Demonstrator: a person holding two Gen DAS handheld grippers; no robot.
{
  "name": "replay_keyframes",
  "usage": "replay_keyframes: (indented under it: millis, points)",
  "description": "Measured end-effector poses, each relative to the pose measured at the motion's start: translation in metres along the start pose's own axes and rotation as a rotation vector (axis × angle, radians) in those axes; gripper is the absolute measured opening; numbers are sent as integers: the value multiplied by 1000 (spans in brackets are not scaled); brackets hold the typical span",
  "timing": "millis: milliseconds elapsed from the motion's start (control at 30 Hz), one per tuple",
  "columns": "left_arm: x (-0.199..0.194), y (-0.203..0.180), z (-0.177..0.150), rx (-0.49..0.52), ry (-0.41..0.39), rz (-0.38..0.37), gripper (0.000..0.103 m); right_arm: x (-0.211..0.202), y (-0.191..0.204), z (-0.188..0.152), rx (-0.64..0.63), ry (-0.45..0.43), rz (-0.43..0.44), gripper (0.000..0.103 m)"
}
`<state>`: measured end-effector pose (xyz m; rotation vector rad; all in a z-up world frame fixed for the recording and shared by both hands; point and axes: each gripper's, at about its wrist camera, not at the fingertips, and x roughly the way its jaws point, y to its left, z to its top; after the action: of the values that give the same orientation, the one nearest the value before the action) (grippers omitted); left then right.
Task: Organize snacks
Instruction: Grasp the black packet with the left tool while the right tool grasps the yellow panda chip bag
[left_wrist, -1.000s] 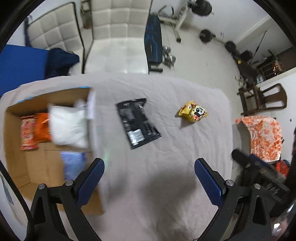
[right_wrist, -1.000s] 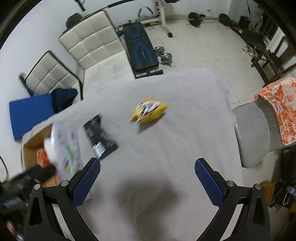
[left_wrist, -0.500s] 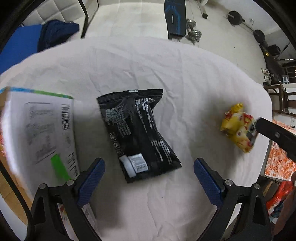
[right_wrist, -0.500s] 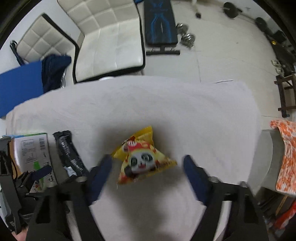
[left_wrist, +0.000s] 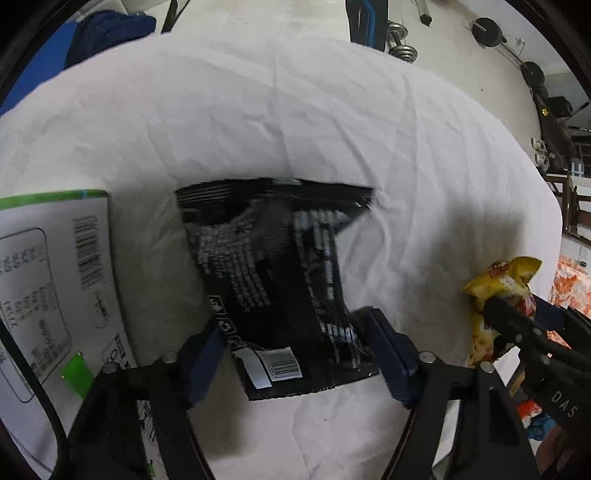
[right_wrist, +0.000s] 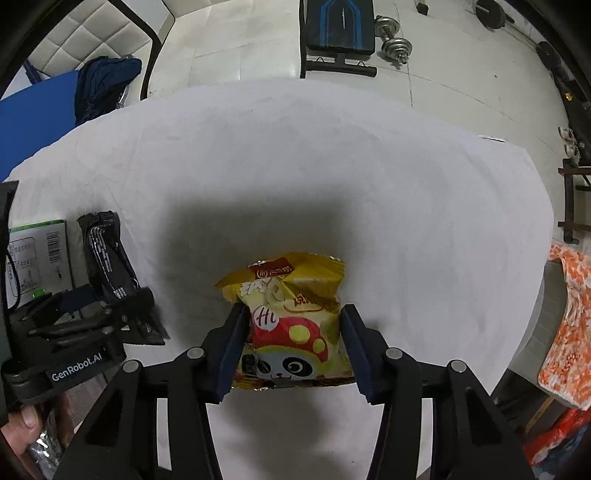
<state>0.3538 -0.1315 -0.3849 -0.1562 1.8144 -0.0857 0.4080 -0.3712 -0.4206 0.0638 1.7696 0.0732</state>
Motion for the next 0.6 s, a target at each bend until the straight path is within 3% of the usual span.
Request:
replay_keyframes:
  millis: [33,133,300,600]
  points:
    - [-2,0,-1,1,-12,8,57,0,1,-2,3,-4,-4,52]
    - [-7,-2,-6,12,-45,39,52,3,2,-8,14,-16,-11,48]
    - [-16,-9,-17,51,-85,66,50,5,2,-23,34,-36,-19,41]
    - [-27,-39,-60,156,-167,139,49,6,-7,-62,83,-66,14,38]
